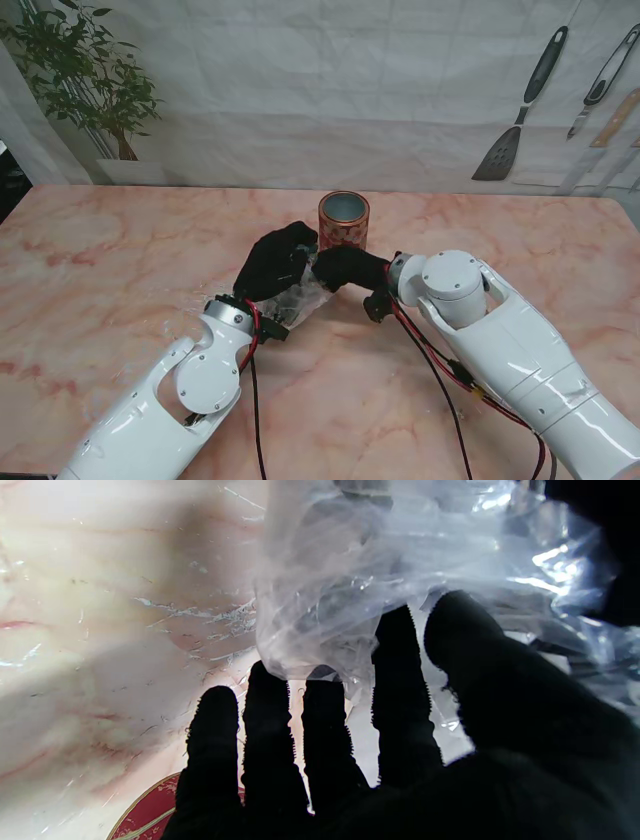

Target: Insert tea bags into the tea bag box

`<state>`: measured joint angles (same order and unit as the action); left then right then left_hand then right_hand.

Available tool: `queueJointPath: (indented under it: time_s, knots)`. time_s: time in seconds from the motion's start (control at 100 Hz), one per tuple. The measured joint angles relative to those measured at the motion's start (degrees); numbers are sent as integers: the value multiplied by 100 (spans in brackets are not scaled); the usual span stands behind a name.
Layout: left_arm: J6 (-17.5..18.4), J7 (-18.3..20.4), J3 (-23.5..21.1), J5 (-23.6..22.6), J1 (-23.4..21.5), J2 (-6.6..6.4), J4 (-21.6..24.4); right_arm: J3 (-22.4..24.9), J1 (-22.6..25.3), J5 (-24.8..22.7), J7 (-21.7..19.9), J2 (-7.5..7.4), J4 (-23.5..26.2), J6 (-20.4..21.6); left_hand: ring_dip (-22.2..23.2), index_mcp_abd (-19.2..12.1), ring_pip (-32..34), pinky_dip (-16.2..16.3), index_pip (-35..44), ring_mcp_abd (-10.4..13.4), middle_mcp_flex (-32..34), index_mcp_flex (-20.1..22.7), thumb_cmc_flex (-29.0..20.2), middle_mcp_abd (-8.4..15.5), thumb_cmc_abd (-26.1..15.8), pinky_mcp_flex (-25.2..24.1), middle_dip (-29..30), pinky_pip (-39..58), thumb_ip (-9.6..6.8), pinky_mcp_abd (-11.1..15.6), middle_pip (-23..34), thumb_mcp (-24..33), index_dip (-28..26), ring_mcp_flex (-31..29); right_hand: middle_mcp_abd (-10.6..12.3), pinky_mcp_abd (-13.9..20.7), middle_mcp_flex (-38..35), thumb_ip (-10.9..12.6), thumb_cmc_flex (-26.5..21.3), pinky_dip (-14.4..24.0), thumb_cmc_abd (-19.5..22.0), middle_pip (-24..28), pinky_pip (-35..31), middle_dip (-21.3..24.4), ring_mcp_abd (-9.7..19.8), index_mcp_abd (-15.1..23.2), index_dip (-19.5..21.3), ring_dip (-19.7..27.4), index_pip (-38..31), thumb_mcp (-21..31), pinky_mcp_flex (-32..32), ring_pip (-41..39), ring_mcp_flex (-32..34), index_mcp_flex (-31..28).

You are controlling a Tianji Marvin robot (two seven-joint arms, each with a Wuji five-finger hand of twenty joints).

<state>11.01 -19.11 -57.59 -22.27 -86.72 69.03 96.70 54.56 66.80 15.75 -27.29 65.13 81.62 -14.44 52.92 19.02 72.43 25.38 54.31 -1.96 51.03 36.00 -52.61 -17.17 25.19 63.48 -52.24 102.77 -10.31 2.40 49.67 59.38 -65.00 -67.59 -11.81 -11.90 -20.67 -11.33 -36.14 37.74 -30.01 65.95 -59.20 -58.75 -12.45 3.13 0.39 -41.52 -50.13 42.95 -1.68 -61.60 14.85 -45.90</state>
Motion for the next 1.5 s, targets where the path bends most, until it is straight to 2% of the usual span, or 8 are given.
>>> queueJointPath:
  time_s: [0.26,0.49,0.72,0.97,1.13,1.3,1.38,1.5]
  knots:
    - [52,-115,50,7,32,28,-80,-146,-48,-643,-71,-66,31,30,-96,0,-73,-63,-3,-62,-7,0,-52,-3,0,-19,0,-6,113,-52,-23,0,0,21,4,-2,17,129,549,0,-135,19,-4,-124,0,-2,542,-74,803,301,-2,0,0,-10]
    - [255,-399,145,-30,41,88,-165,-349,-188,-624,-38,-79,-53,27,-237,0,-75,-140,-3,-82,-39,-4,-65,-5,-1,-58,0,-19,168,-71,-23,0,0,72,4,-4,17,115,549,0,-135,55,-137,-134,0,-2,675,-111,845,352,3,-2,0,-60]
    - [287,-388,210,50,69,118,-223,-408,-285,-569,-222,-73,-197,169,-383,3,-181,-340,-3,-179,-65,-10,-120,-13,-4,-104,0,-145,294,-158,-46,-4,-7,124,4,-8,97,307,1253,0,-212,56,-139,-140,0,-248,975,-141,1110,427,-4,-2,0,-14]
    - [439,-405,293,71,96,129,-308,-417,-332,-407,-387,-79,-305,340,-437,26,-276,-456,-3,-219,-111,-73,-127,-15,-10,-139,-27,-222,294,-193,-47,-4,-23,161,4,-15,239,309,1249,0,-710,56,-139,-215,0,-675,1348,-162,1448,182,-52,-2,-52,31]
    - [505,-484,357,60,111,149,-366,-529,-375,-597,-263,-83,-308,395,-513,64,-298,-520,-3,-329,-126,-101,-239,-65,-15,-177,-28,-228,531,-302,-82,-7,-31,212,4,-60,240,309,1139,0,-1199,77,-144,-225,0,-716,1812,-216,1414,758,-43,-2,-52,26]
    - [539,-544,385,53,119,173,-401,-604,-355,-875,60,-77,-232,444,-521,65,-373,-521,-3,-367,-129,-102,-247,-73,-15,-181,-28,-229,531,-343,-103,-7,-47,216,27,-146,158,244,674,-3,-1294,204,-282,-225,0,-725,2062,-221,1080,1141,77,-13,50,-62]
    - [553,-563,385,54,120,182,-401,-597,-304,-889,254,-53,-178,424,-522,65,-388,-522,-3,-369,-129,-102,-249,-73,-15,-185,-28,-230,531,-345,-106,-7,-59,221,54,-147,-24,-124,13,-67,-1239,216,-312,-225,0,-695,934,-221,71,1010,119,-23,131,-130]
    - [563,-572,376,54,120,191,-398,-533,-216,-810,338,9,-137,324,-523,65,-417,-522,-3,-369,-130,-103,-252,-73,-15,-189,-28,-230,531,-346,-107,-7,-60,224,66,-147,-256,-237,-710,-72,-550,263,-413,-219,-3,-625,251,-221,-734,629,159,-81,285,-301]
